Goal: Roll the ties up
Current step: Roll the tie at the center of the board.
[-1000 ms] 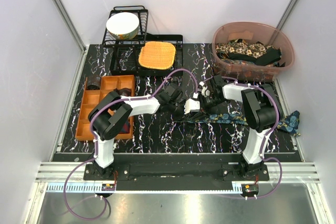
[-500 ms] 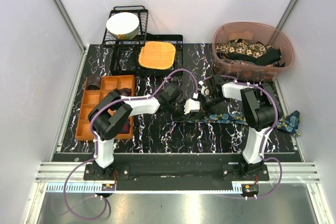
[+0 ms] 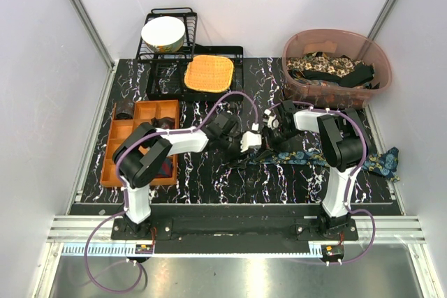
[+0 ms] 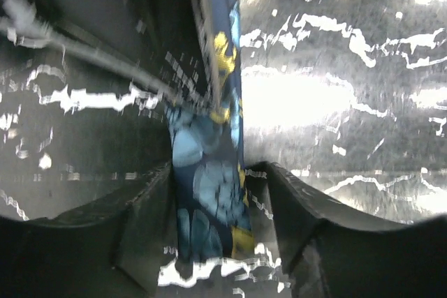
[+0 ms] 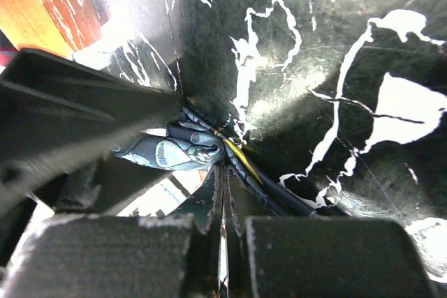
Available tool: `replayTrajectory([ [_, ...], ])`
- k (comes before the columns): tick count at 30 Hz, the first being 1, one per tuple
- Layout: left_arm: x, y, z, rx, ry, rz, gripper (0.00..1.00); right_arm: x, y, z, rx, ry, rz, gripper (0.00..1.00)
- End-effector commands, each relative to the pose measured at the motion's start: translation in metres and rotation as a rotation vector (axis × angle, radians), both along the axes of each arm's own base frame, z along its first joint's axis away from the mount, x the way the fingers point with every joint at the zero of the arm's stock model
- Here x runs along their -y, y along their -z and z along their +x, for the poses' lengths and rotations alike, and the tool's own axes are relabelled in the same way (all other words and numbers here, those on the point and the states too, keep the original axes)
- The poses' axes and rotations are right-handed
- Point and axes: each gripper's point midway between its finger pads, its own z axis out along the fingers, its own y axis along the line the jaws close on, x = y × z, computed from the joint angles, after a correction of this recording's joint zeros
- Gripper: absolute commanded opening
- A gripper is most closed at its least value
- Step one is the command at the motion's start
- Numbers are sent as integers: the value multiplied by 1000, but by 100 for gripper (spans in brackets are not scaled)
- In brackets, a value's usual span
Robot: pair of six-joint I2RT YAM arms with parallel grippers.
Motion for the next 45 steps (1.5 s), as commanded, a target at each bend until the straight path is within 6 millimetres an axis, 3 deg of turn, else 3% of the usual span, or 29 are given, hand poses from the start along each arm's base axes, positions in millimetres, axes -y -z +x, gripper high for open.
replayTrajectory([
  [1, -13, -16, 0, -12, -41, -46, 65, 8, 14, 3, 23, 7, -64, 0],
  [5, -23, -17, -1, -6, -72, -59, 66, 8, 15, 2, 24, 4, -64, 0],
  [11, -21, -21, 3, -3, -96, -82, 55, 8, 19, 0, 14, 2, -65, 0],
  [18, -4, -44, 14, 18, -91, -160, 47, 9, 21, -2, 10, 1, -67, 0],
  [24, 13, -54, 14, 1, -77, -195, 29, 9, 22, -3, 3, 3, -64, 0],
  [29, 31, -58, 12, -12, -63, -216, 29, 8, 22, -4, 1, 5, -60, 0],
  [34, 42, -45, 9, -34, -53, -190, 32, 7, 21, -4, 0, 3, -50, 0],
  [37, 39, -25, 13, -55, -77, -134, 33, 5, 20, -5, -1, 2, -37, 0],
  [45, 14, 11, 7, -63, -79, 23, 33, -3, 2, -3, 14, -1, 35, 0],
])
